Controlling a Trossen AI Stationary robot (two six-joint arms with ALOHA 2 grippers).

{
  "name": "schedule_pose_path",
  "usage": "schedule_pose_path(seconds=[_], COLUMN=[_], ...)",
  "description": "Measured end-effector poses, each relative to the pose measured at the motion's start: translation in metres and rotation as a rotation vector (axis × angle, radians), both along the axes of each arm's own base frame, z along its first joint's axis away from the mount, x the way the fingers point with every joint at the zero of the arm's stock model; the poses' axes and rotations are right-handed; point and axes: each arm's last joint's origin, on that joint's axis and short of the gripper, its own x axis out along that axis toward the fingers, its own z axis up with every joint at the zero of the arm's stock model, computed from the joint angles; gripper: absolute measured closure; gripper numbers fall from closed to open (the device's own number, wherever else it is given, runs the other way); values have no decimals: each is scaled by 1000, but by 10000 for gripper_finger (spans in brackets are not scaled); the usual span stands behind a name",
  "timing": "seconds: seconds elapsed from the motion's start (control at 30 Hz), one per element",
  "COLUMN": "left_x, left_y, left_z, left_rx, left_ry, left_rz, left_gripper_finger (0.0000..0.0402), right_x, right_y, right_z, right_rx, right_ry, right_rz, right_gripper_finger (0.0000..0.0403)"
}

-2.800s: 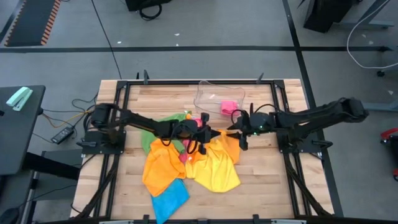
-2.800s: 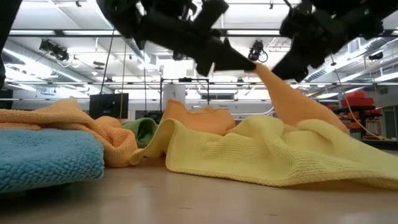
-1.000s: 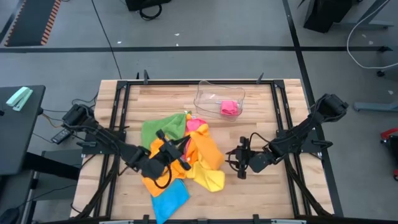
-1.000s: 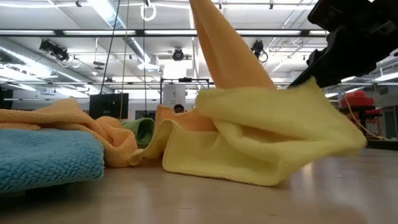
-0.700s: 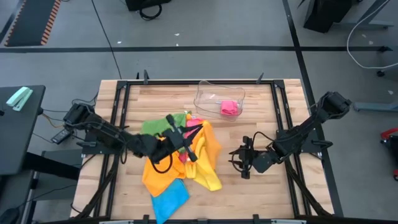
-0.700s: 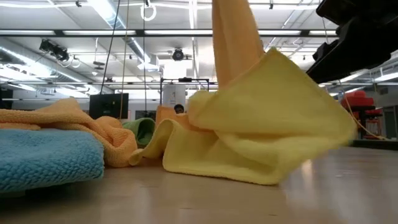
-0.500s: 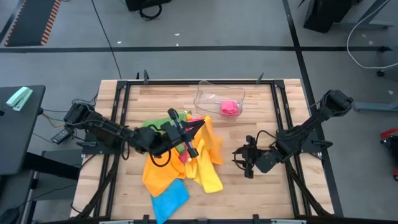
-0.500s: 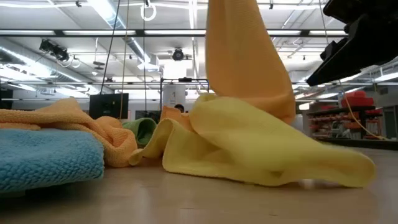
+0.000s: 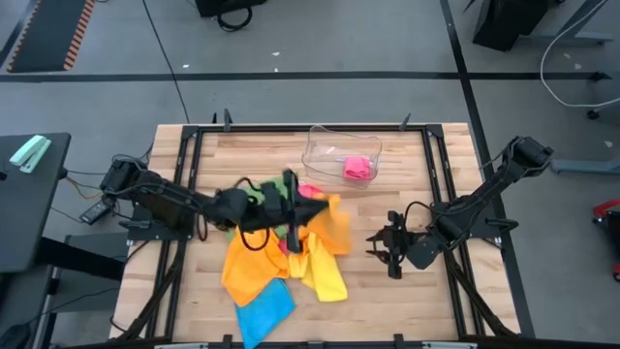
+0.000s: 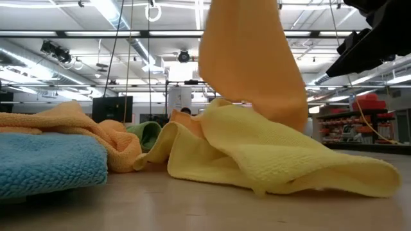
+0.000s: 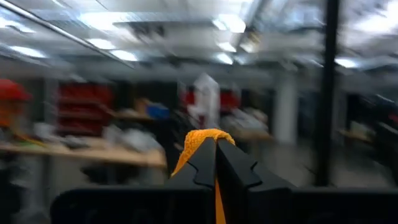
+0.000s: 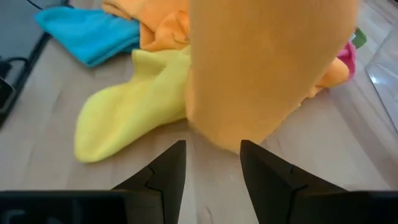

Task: Fold microfiber towels
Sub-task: Fold the right orange microfiber cloth

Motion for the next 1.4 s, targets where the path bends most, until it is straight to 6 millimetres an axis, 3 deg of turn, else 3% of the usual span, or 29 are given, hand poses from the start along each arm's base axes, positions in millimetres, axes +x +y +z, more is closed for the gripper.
schedule_pose_path(seconds=[0.17, 0.37, 0.57, 0.8, 1.03, 1.23, 1.4], left_x=[4, -2, -12, -14, -14, -13, -14], left_y=[-13, -31, -45, -49, -48, -48, -48], left_z=[-22, -49, -66, -67, -68, -68, -68], left_rx=[-20, 1, 14, 6, -6, -5, -5], left_ry=[219, 499, 680, 696, 704, 704, 704], left_rz=[-187, -258, -296, -303, -300, -300, -299], left_gripper_finger=[384, 368, 383, 383, 376, 389, 380], right_x=[-1, -5, -4, 7, 21, 29, 33], right_y=[-1, -2, 0, 10, 20, 20, 20], right_z=[0, 10, 11, 1, 6, -12, -21], right_rx=[-7, 60, 106, 11, -121, -199, -141], right_ry=[9, -12, -14, -9, -158, -96, -38], right_rz=[0, 38, 63, 183, 314, 329, 397], right_gripper_finger=[242, 242, 242, 242, 242, 242, 242])
